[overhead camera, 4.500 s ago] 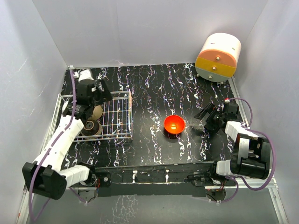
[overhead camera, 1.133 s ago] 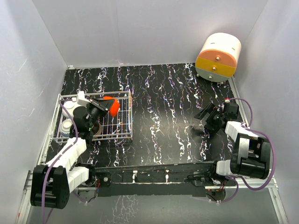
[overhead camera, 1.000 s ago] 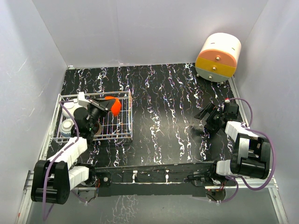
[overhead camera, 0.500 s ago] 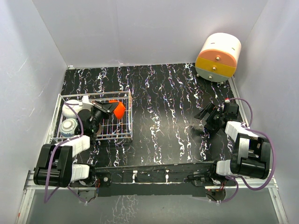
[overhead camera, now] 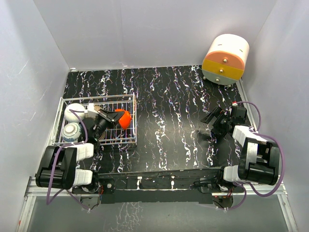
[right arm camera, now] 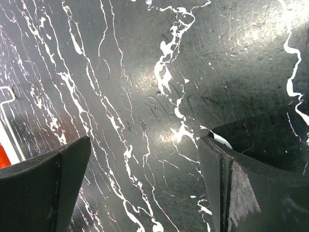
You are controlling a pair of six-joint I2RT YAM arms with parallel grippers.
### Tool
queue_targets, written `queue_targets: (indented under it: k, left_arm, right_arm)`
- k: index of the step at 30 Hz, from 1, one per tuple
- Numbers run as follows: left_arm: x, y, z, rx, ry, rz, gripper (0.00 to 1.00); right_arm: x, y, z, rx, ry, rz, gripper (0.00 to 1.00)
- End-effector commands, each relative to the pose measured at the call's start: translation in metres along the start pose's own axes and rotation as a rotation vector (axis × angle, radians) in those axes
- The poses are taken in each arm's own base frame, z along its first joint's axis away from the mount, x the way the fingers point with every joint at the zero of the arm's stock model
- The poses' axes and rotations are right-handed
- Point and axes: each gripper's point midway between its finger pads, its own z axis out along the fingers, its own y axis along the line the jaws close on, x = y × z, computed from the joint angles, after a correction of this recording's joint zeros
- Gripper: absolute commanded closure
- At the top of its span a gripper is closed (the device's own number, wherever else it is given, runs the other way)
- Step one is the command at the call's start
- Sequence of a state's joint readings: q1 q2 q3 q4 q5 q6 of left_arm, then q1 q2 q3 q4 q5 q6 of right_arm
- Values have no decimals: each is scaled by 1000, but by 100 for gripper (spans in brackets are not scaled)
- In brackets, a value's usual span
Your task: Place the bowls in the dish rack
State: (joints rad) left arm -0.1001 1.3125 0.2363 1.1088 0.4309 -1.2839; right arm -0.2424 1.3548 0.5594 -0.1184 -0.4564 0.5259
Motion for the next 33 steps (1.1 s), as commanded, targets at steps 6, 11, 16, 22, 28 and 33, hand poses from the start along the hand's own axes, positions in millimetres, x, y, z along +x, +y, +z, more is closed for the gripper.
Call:
queue_targets:
  k: [6, 11, 16, 22, 28, 33]
  left_arm:
    - [4, 16, -14, -113, 18, 92, 100]
    - [-1, 33, -28, -268, 0, 150, 89]
    - [0, 50, -38, -356, -1, 171, 86]
    - [-1, 35, -33, -286, -8, 169, 100]
    - [-19, -24, -16, -119, -44, 196, 100]
    - [-39, -78, 3, 17, -74, 213, 100]
  right_arm:
    - [4, -6, 4, 5, 5, 3, 2]
    - [4, -5, 4, 1, 5, 4, 2]
    - [4, -4, 4, -3, 7, 3, 2]
    - [4, -4, 4, -4, 7, 3, 2]
    - [5, -5, 6, -2, 9, 10, 2]
    - [4, -5, 5, -2, 5, 9, 2]
